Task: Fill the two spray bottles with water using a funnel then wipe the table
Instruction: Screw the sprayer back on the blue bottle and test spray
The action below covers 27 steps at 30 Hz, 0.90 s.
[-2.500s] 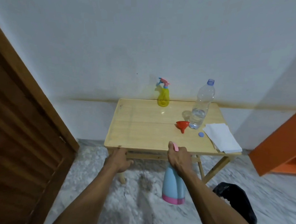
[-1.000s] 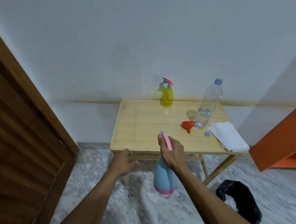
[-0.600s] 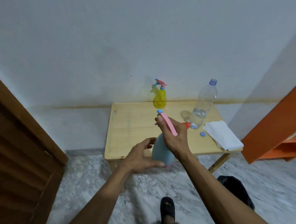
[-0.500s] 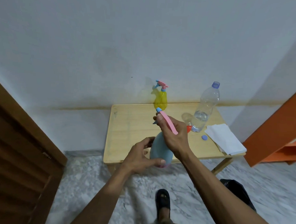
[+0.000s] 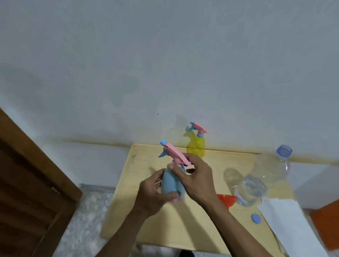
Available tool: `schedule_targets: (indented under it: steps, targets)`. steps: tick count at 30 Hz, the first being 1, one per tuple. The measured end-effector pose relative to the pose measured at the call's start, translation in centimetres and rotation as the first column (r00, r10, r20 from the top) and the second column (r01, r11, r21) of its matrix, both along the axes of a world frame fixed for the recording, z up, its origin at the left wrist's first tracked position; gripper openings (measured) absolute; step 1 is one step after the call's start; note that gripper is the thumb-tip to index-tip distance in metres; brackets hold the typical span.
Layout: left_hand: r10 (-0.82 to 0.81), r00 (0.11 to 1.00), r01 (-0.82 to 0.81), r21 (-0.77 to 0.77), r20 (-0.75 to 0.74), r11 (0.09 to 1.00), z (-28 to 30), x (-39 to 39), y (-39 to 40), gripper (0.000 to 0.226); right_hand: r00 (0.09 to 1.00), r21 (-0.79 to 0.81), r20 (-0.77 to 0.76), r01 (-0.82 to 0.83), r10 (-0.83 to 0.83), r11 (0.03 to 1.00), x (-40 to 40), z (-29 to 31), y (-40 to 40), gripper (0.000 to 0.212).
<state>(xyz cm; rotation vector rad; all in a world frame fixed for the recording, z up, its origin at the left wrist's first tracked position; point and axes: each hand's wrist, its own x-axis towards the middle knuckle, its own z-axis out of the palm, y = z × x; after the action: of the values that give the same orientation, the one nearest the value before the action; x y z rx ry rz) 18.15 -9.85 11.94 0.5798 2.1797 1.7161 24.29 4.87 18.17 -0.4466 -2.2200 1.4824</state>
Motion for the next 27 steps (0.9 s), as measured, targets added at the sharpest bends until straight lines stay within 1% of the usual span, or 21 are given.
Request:
schedule_targets:
  steps: [2, 6, 9, 12, 14, 16, 20, 22, 27]
  targets:
    - [0.046, 0.998, -0.047, -0.013, -0.031, 0.999, -0.5, -1.3, 1.7, 0.069, 1.0, 0.02, -0.001, 0.012, -0.012, 1.0, -1.9, -0.7, 1.6, 0.031]
    - [0.142, 0.987, -0.147, -0.07, -0.071, 0.987, -1.8, -4.0, 4.3, 0.077, 1.0, 0.02, -0.001, -0.013, 0.013, 1.0, -6.0, -1.8, 4.4, 0.02]
    - [0.147, 0.987, -0.152, -0.107, -0.058, 0.982, -2.9, -7.0, 5.6, 0.087, 0.999, -0.004, 0.0, -0.05, 0.05, 0.999, -9.3, -2.7, 5.9, 0.017]
    - [0.134, 0.989, -0.141, -0.154, -0.059, 0.978, -4.0, -10.3, 6.3, 0.084, 0.998, 0.014, 0.0, -0.069, 0.069, 0.998, -12.6, -4.0, 6.9, 0.018]
    - [0.139, 0.988, -0.148, -0.176, -0.06, 0.973, -4.6, -12.5, 6.7, 0.079, 0.997, 0.043, 0.02, -0.077, 0.076, 0.996, -14.9, -5.0, 7.2, 0.023]
    - [0.162, 0.985, -0.169, -0.189, -0.052, 0.967, -5.4, -14.5, 7.3, 0.076, 0.996, 0.057, 0.048, -0.078, 0.075, 0.995, -17.0, -6.1, 7.6, 0.021]
    - [0.22, 0.975, -0.22, -0.209, -0.023, 0.953, -7.6, -17.8, 8.5, 0.075, 0.995, -0.01, 0.087, -0.048, 0.049, 0.999, -20.0, -7.8, 8.3, 0.019]
    - [0.228, 0.973, -0.226, -0.223, -0.019, 0.948, -8.9, -19.1, 9.0, 0.077, 0.992, -0.019, 0.114, -0.043, 0.045, 0.999, -21.3, -8.7, 8.5, 0.02]
    - [0.23, 0.973, -0.225, -0.257, -0.009, 0.94, -11.0, -21.1, 10.1, 0.072, 0.987, 0.048, 0.162, -0.012, 0.004, 0.999, -23.5, -10.4, 8.8, 0.021]
